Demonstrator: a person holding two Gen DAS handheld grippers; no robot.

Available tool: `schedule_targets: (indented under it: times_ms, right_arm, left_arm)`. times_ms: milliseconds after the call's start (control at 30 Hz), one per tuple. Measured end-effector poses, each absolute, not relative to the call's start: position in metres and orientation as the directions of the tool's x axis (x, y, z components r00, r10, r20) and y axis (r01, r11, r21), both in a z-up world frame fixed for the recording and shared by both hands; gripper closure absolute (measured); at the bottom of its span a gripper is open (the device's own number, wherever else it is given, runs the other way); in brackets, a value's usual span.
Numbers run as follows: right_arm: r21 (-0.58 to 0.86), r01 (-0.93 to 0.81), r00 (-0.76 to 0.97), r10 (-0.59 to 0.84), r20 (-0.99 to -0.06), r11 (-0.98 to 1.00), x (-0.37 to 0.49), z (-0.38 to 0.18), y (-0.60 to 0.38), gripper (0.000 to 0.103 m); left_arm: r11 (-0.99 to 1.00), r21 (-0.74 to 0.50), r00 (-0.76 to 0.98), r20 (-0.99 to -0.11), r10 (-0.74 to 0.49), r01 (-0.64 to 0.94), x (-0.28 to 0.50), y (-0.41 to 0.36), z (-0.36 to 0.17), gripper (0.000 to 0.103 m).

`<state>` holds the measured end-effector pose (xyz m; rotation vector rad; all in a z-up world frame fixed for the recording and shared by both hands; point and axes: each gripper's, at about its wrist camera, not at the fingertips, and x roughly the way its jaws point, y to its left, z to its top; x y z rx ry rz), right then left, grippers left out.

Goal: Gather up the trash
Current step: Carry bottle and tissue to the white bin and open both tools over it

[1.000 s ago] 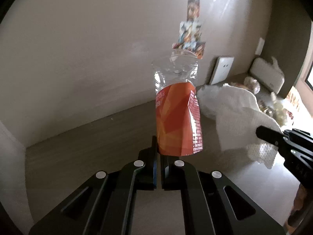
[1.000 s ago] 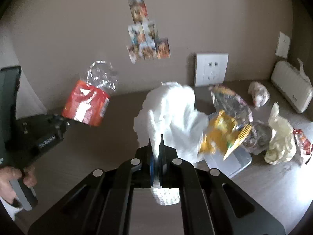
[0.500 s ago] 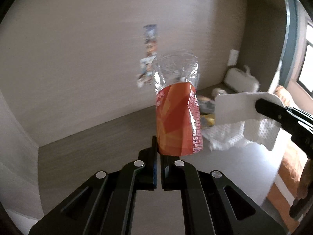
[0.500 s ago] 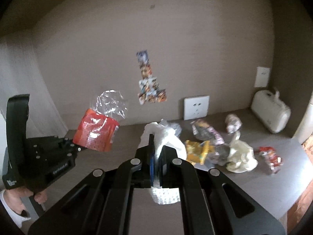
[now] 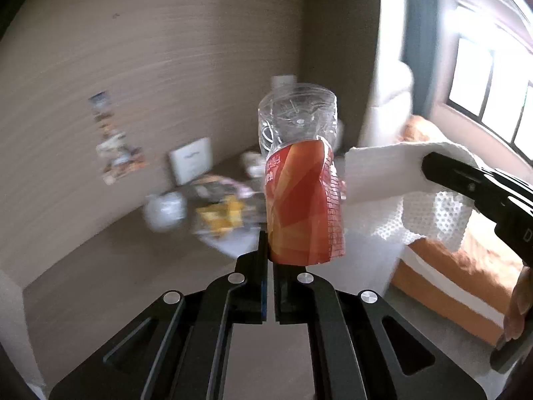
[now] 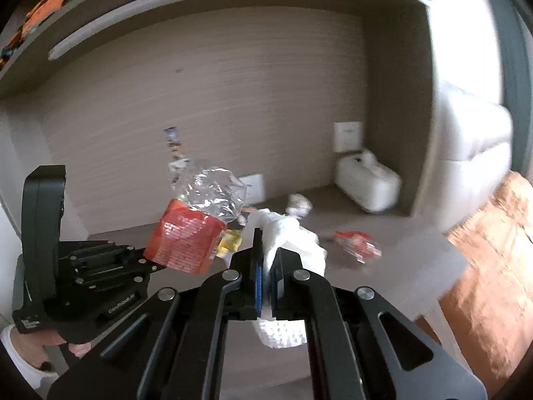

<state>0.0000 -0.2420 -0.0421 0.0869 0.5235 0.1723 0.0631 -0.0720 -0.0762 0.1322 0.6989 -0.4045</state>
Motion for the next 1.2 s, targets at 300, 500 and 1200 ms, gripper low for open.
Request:
schedule_targets:
  times_ms: [300,500,1200]
  right_arm:
    - [0.144,0.061,0.841,0.027,-0.54,0.988,-0.05,-0.063,-0.328,0.099]
    - [0.161,0.175,0.811,-0.05,-0.584,0.971,-0.076,-0.093,-0.379,0.099]
    - [0.222,0.418,0.572,-0.065,-0.818,0.881,-0.089,-0.358,-0.488,0.098]
  left_arm:
    - [0.796,-0.013,0.571,-0.689,-0.446,0.605,0.038,-0.189,-0.098,0.101]
    - [0.716,-0.015,0.48,-0.732,-0.483,0.698,0.024,-0.256,-0.126,0.101]
    - [0.545,-0.016,0.202,-0.92,-0.337,0.838,0.014,-0.412,-0.386,0.101]
